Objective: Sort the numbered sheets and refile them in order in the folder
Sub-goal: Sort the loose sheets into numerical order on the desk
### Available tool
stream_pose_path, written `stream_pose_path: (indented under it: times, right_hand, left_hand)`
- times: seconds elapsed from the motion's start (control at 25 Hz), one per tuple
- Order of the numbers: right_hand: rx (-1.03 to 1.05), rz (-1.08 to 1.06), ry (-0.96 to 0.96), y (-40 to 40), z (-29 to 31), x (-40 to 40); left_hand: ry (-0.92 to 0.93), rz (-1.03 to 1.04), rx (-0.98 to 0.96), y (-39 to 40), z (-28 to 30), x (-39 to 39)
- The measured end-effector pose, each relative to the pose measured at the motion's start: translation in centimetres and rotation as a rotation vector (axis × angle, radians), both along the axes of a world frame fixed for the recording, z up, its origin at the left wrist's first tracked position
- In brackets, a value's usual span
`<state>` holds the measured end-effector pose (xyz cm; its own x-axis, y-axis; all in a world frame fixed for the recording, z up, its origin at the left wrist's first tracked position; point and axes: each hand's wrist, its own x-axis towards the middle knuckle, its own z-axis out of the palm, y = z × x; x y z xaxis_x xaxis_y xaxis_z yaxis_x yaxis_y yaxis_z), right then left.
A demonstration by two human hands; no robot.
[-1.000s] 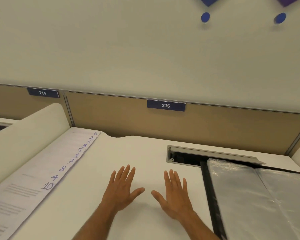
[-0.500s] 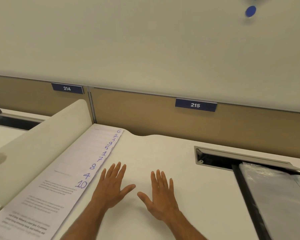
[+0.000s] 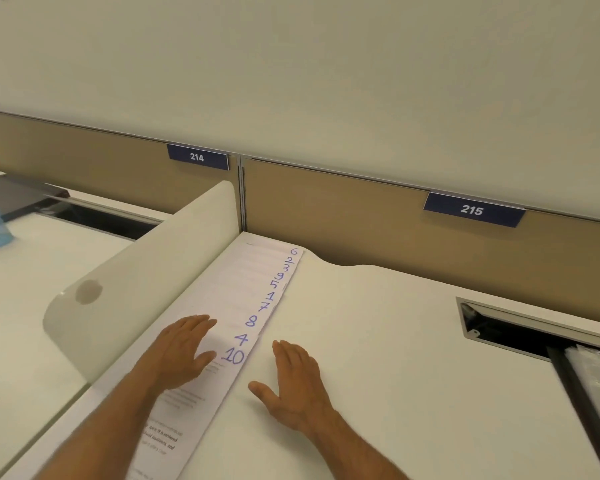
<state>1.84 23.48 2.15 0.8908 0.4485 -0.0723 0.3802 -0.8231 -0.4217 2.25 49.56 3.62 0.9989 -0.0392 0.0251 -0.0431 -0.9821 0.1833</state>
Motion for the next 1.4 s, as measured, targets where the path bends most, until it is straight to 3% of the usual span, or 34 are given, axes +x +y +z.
stream_pose_path:
  times: [0.24, 0.36, 0.8, 0.92, 1.04, 1.16, 1.24, 1.4]
  right_hand:
    - [0.062, -0.019, 0.072, 6.2, 0.1, 2.3]
    - [0.120, -0.088, 0.161, 7.8, -0.4, 3.2]
    - [0.004, -0.170, 0.265, 9.8, -0.5, 4.8]
    - [0.178, -0.210, 0.310, 9.5, -0.6, 4.3]
    - [0.434, -0.281, 0.397, 8.5, -0.6, 3.5]
    - [0.685, -0.304, 0.581, 7.0, -0.6, 2.5]
    - [0.776, -0.277, 0.696, 5.6, -0.7, 1.8]
    - [0.846, -0.320, 0.735, 1.9, -0.6, 0.4]
  left_hand:
    - [0.263, -0.050, 0.017, 5.9, 1.6, 2.1]
    - [0.311, -0.075, 0.034, 6.4, 1.0, 3.0]
    - [0.343, -0.139, 0.156, 5.8, 0.1, 3.9]
    - [0.266, -0.161, 0.155, 5.9, 0.6, 3.9]
    - [0.129, -0.122, 0.021, 6.0, 1.9, 4.1]
    - [0.131, -0.067, -0.109, 5.4, 3.7, 4.4]
    - [0.161, -0.061, -0.185, 4.2, 5.0, 4.5]
    - [0.140, -0.057, -0.251, 0.5, 6.1, 5.0]
